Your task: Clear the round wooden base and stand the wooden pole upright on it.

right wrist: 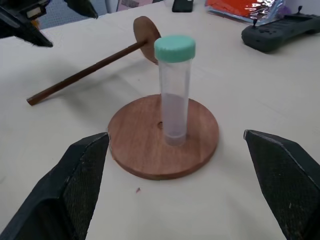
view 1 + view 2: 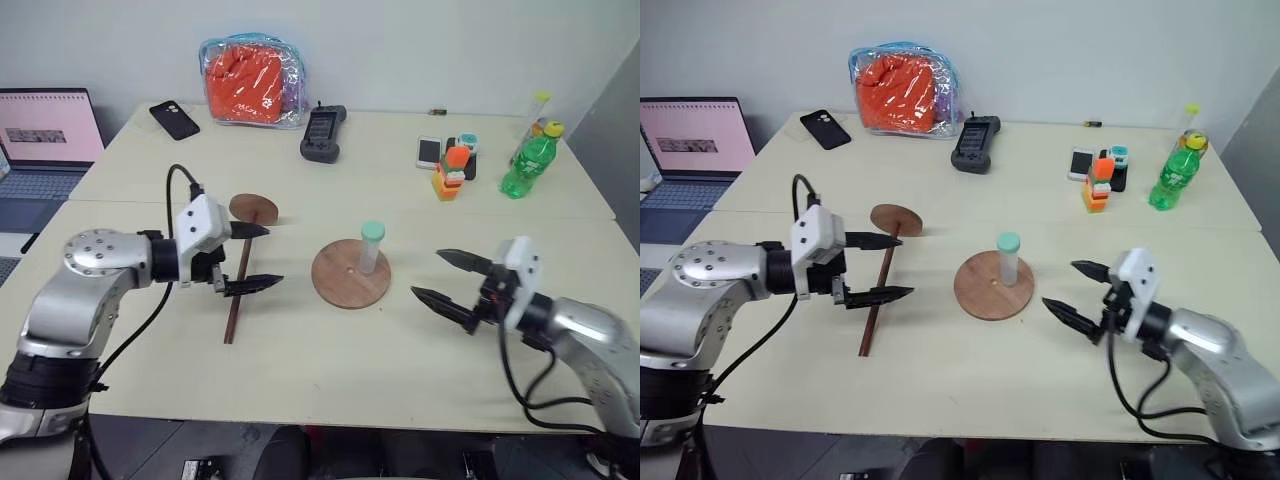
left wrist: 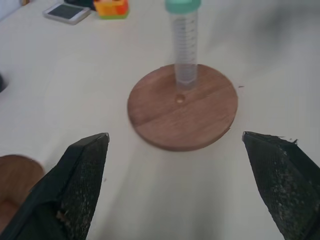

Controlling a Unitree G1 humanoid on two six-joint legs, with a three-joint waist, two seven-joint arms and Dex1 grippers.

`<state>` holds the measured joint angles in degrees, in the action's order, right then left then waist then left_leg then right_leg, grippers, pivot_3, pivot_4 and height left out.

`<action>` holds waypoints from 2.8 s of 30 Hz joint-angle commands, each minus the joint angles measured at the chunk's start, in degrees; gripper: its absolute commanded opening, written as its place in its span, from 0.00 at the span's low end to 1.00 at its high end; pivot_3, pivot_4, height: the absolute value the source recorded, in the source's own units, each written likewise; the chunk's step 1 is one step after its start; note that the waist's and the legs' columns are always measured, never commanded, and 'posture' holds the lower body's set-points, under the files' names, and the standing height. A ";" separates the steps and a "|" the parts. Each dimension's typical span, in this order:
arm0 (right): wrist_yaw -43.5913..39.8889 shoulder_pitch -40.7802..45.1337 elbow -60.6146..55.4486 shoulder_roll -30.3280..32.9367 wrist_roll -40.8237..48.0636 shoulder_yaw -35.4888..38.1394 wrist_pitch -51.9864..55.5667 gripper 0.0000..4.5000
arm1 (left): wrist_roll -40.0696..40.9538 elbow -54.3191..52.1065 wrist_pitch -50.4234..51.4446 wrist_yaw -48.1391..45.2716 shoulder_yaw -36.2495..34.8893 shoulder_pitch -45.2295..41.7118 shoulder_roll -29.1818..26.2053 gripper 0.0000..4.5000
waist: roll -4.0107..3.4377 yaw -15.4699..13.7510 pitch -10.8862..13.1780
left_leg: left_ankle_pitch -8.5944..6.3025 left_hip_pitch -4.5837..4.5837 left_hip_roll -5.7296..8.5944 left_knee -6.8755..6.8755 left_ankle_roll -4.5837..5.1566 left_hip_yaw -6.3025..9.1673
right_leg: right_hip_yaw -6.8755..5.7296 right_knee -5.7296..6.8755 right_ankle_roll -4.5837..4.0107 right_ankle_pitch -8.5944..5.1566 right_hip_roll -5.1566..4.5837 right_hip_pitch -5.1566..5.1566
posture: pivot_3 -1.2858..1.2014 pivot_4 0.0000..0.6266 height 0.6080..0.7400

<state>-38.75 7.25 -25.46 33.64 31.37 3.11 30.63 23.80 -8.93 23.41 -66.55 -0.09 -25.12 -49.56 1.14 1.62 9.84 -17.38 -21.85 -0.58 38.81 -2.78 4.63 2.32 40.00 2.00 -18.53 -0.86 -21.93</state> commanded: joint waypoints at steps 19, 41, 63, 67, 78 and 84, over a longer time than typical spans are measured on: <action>-1.88 19.62 28.67 -16.90 -11.43 -11.49 -11.08 1.00 | -2.15 1.15 -4.20 -1.98 3.37 -1.97 3.31 0.99 | -0.06 0.36 0.03 | 0.01 -0.08 -0.02 -0.01 -0.01 -0.02 | 0.04 0.08 0.00 0.00 0.00 -0.23 | 0.52 0.24 1.00; -0.40 18.00 21.99 -15.70 -11.26 -5.83 -12.00 0.26 | 0.67 -0.40 -1.54 1.97 3.37 -5.65 9.02 1.00 | -0.07 0.03 0.04 | 0.01 -0.17 0.02 0.04 -0.02 0.00 | 0.00 0.10 0.00 0.00 -0.12 -0.25 | 0.52 0.24 1.00; 10.22 10.25 34.32 -0.85 -12.42 18.74 -15.26 0.26 | -6.96 6.83 -2.61 8.72 18.13 -19.73 33.13 1.00 | -0.23 0.47 -0.05 | 0.01 -0.12 0.05 0.01 0.00 -0.39 | 0.21 0.08 0.01 0.01 -0.07 -0.20 | 0.52 0.24 1.00; 10.47 9.02 32.37 -1.21 -11.05 19.34 -14.68 0.46 | -7.29 6.10 -2.42 8.13 18.18 -18.92 32.90 1.00 | -0.24 0.21 -0.05 | 0.02 -0.13 0.06 0.02 -0.02 -0.38 | 0.21 0.07 0.01 0.01 -0.09 -0.20 | 0.52 0.24 1.00; 12.81 6.88 21.13 0.31 -7.39 23.11 -10.37 1.00 | -6.92 5.63 -2.31 7.80 17.34 -18.26 31.64 1.00 | -0.25 0.10 -0.05 | 0.02 -0.14 0.09 0.03 -0.02 -0.23 | 0.22 0.06 0.01 0.01 -0.11 -0.19 | 0.52 0.24 1.00; 12.98 9.17 16.07 3.07 -5.78 24.67 -9.37 1.00 | -6.71 5.56 -2.12 8.45 16.06 -18.14 30.72 1.00 | -0.27 0.12 -0.05 | 0.02 -0.13 0.09 0.03 -0.01 -0.22 | 0.21 0.06 0.01 0.01 -0.11 -0.19 | 0.52 0.24 1.00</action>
<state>-25.88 15.32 -5.79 35.56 24.16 26.00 20.83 16.63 -1.62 21.84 -58.29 17.96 -43.10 -18.55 0.87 1.74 9.79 -17.37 -21.98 -0.49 38.83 -2.80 4.41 2.54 40.07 2.01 -18.52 -0.97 -22.12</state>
